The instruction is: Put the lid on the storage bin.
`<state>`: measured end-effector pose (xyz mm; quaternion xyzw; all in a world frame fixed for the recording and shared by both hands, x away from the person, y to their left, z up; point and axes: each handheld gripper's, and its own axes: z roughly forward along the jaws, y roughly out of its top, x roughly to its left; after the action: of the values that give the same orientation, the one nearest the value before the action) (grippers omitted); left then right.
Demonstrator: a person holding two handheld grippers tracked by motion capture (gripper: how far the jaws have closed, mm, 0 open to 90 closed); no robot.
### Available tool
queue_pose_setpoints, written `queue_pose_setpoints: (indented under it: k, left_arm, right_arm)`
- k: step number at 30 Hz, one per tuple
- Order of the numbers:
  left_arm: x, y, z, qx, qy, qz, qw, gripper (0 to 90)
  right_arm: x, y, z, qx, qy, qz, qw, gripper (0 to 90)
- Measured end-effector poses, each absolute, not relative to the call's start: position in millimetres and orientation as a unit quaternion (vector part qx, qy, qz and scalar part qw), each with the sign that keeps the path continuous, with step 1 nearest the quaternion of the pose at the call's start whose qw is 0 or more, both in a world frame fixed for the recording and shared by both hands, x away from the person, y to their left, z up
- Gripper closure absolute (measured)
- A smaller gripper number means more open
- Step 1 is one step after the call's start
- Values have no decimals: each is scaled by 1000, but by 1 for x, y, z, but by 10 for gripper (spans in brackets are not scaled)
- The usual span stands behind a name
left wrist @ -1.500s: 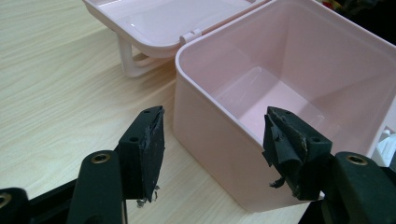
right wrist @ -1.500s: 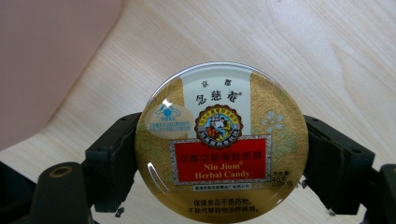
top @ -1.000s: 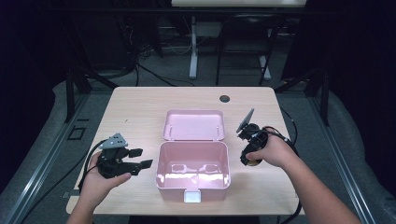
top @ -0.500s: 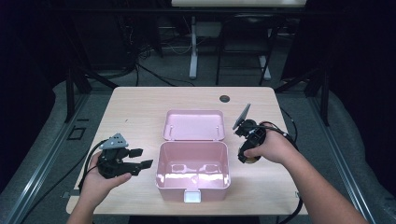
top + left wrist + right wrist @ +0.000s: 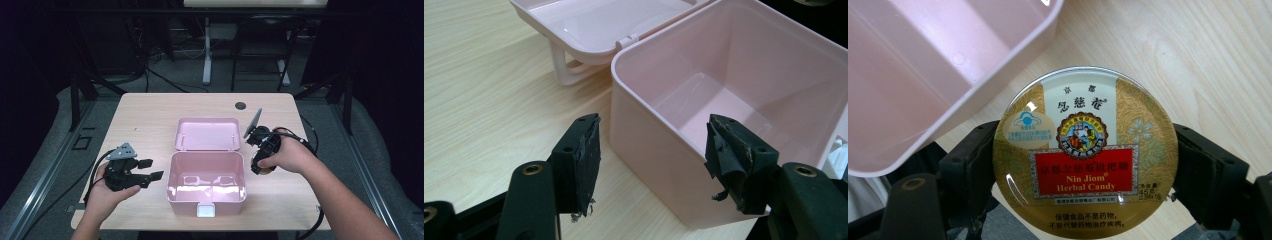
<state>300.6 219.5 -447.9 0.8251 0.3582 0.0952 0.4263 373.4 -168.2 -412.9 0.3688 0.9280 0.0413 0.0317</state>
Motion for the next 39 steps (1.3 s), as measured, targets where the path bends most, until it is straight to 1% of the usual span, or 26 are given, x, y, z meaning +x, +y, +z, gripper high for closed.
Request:
queue_pose_setpoints:
  k: [18,39]
  left_arm:
    - [300,218,-447,827,353,96,428,400]
    - [300,218,-448,829,350,97,426,406]
  right_arm:
    - [365,-134,-398,314,947,49,35,198]
    - [360,-107,-383,276,958,63,42,198]
